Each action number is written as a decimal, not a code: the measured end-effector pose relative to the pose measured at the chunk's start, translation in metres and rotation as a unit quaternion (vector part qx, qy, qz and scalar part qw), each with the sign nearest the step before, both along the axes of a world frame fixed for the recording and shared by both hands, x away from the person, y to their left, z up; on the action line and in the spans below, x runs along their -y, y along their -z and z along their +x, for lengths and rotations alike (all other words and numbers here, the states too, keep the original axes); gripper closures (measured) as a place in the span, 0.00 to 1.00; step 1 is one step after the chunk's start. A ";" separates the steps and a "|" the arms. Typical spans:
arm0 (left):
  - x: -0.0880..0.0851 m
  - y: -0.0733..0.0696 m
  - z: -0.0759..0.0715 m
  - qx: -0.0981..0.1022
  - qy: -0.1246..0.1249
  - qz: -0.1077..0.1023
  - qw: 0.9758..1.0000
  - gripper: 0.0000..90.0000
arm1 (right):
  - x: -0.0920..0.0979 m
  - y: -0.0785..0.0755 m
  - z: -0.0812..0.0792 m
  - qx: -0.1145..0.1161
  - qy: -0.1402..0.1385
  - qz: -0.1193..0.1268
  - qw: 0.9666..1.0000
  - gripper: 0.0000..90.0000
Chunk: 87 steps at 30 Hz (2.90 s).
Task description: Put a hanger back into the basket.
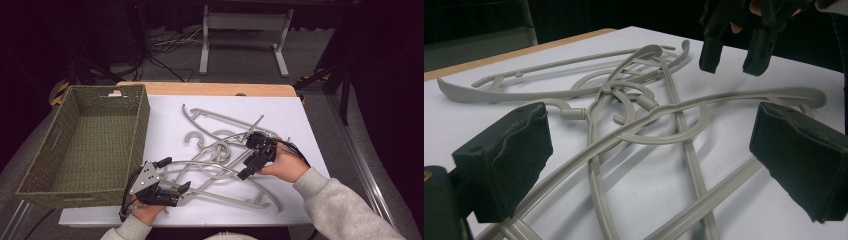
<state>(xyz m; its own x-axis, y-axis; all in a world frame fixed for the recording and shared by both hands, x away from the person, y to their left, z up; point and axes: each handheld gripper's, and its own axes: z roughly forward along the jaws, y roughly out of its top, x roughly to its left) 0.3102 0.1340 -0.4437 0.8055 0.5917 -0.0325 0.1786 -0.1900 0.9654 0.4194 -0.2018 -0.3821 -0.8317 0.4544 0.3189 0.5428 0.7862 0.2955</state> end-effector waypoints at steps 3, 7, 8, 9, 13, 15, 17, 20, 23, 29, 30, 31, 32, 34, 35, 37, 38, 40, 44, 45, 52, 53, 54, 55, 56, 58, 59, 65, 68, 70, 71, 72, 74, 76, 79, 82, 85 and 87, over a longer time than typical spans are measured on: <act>-0.001 0.000 -0.002 0.000 -0.001 0.005 1.000 0.05 | -0.005 0.009 0.004 -0.006 -0.002 -0.002 1.000 0.35; -0.003 0.001 -0.006 -0.002 -0.001 0.012 1.000 0.05 | -0.011 0.019 0.009 -0.011 -0.004 -0.013 1.000 0.35; -0.003 0.001 -0.007 0.000 -0.001 0.014 1.000 0.05 | -0.012 0.021 0.010 -0.013 -0.004 -0.013 1.000 0.36; -0.002 0.002 -0.008 0.000 -0.002 0.014 1.000 0.05 | -0.014 0.023 0.012 -0.017 -0.003 -0.012 1.000 0.36; -0.003 0.001 -0.012 0.003 -0.001 0.025 1.000 0.05 | -0.019 0.030 0.016 -0.024 -0.008 -0.017 1.000 0.37; -0.003 0.002 -0.014 0.005 -0.004 0.025 1.000 0.05 | -0.023 0.036 0.017 -0.028 -0.010 -0.018 0.999 0.37; -0.003 0.001 -0.014 0.005 -0.003 0.028 1.000 0.05 | -0.025 0.038 0.018 -0.027 -0.012 -0.016 0.999 0.38; -0.003 0.002 -0.014 0.005 -0.003 0.027 1.000 0.05 | -0.028 0.042 0.017 -0.030 -0.023 -0.021 0.999 0.38; -0.003 0.001 -0.013 0.005 -0.002 0.026 1.000 0.05 | -0.029 0.042 0.016 -0.030 -0.023 -0.021 0.999 0.40; -0.002 0.001 -0.011 0.004 -0.001 0.024 1.000 0.05 | -0.029 0.042 0.017 -0.042 -0.029 -0.016 0.999 0.54; -0.001 0.001 -0.011 0.002 -0.001 0.023 1.000 0.05 | -0.029 0.042 0.017 -0.044 -0.030 -0.014 0.998 0.58; -0.001 0.001 -0.011 0.002 -0.001 0.023 1.000 0.05 | -0.029 0.042 0.017 -0.042 -0.032 -0.015 0.998 0.61; -0.001 0.001 -0.011 0.002 -0.001 0.023 1.000 0.05 | -0.029 0.041 0.017 -0.040 -0.032 -0.015 0.999 0.63; -0.001 0.001 -0.011 0.002 -0.001 0.023 1.000 0.05 | -0.029 0.040 0.017 -0.032 -0.031 -0.018 0.999 0.65; -0.001 0.001 -0.011 0.001 -0.001 0.024 1.000 0.05 | -0.030 0.040 0.016 -0.027 -0.032 -0.023 0.999 0.66; -0.001 0.001 -0.011 0.001 -0.001 0.024 1.000 0.05 | -0.030 0.039 0.013 -0.024 -0.036 -0.020 0.999 0.71; -0.001 0.001 -0.010 0.002 -0.001 0.025 1.000 0.05 | -0.030 0.038 0.012 -0.017 -0.043 -0.026 0.999 0.74; -0.002 0.000 -0.010 0.002 0.001 0.027 1.000 0.05 | -0.030 0.035 0.010 -0.010 -0.050 -0.027 0.998 0.78; -0.001 0.001 -0.010 0.004 0.000 0.025 1.000 0.05 | -0.027 0.026 0.007 0.004 -0.051 -0.016 0.999 0.81; -0.001 0.001 -0.010 0.002 0.001 0.026 1.000 0.05 | -0.025 0.024 0.007 0.010 -0.057 -0.013 0.998 0.82; 0.000 0.000 -0.010 0.004 0.000 0.022 1.000 0.05 | -0.015 0.001 -0.001 0.050 -0.077 0.018 0.996 0.87; 0.000 -0.001 -0.010 0.004 0.000 0.024 1.000 0.05 | -0.014 -0.003 -0.003 0.055 -0.077 0.018 0.995 0.88; 0.001 -0.001 -0.010 0.005 0.001 0.022 1.000 0.05 | -0.013 -0.005 -0.005 0.064 -0.081 0.019 0.994 0.88; 0.001 -0.002 -0.010 0.006 0.003 0.022 1.000 0.05 | -0.012 -0.008 -0.006 0.067 -0.083 0.018 0.994 0.88; 0.001 -0.002 -0.010 0.006 0.003 0.021 1.000 0.06 | -0.011 -0.010 -0.009 0.075 -0.085 0.015 0.993 0.89; 0.002 -0.004 -0.010 0.011 0.004 0.020 1.000 0.06 | -0.009 -0.017 -0.012 0.091 -0.091 0.015 0.992 0.89; 0.002 -0.005 -0.010 0.012 0.004 0.020 1.000 0.06 | -0.008 -0.022 -0.015 0.103 -0.095 0.013 0.990 0.89; 0.003 -0.014 -0.010 0.011 0.008 0.013 1.000 0.06 | -0.003 -0.038 -0.024 0.139 -0.104 0.008 0.985 0.89; 0.004 -0.024 -0.010 -0.002 0.013 0.002 1.000 0.06 | -0.001 -0.045 -0.031 0.159 -0.114 0.002 0.981 0.89; 0.006 -0.029 -0.010 -0.001 0.019 0.006 1.000 0.06 | -0.001 -0.049 -0.034 0.167 -0.121 -0.001 0.979 0.89; 0.007 -0.031 -0.009 0.000 0.020 0.007 1.000 0.06 | -0.001 -0.051 -0.035 0.172 -0.124 -0.003 0.977 0.89; 0.009 -0.033 -0.009 -0.003 0.023 0.012 1.000 0.06 | -0.002 -0.052 -0.037 0.177 -0.125 -0.005 0.976 0.89; 0.012 -0.036 -0.007 -0.009 0.032 0.021 0.999 0.06 | -0.001 -0.055 -0.039 0.187 -0.128 -0.010 0.974 0.89; 0.014 -0.039 -0.006 -0.019 0.041 0.020 0.999 0.07 | 0.000 -0.057 -0.039 0.194 -0.130 -0.011 0.972 0.89; 0.016 -0.043 -0.005 -0.033 0.047 0.016 0.998 0.07 | 0.001 -0.059 -0.042 0.197 -0.131 -0.021 0.971 0.89; 0.015 -0.045 -0.004 -0.032 0.046 0.017 0.998 0.07 | 0.001 -0.060 -0.045 0.207 -0.136 -0.032 0.968 0.89; 0.015 -0.047 -0.004 -0.033 0.046 0.020 0.998 0.07 | 0.002 -0.061 -0.046 0.210 -0.135 -0.034 0.968 0.89; 0.016 -0.051 -0.005 -0.033 0.045 0.023 0.998 0.08 | 0.003 -0.062 -0.048 0.212 -0.137 -0.038 0.967 0.89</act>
<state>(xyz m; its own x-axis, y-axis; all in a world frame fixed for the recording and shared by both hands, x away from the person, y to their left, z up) 0.3057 0.1176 -0.3930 0.8529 0.5184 -0.0611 0.2212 -0.2528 0.9419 0.3712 -0.2051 -0.3203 -0.9727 0.2078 -0.1034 0.1542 0.9115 0.3813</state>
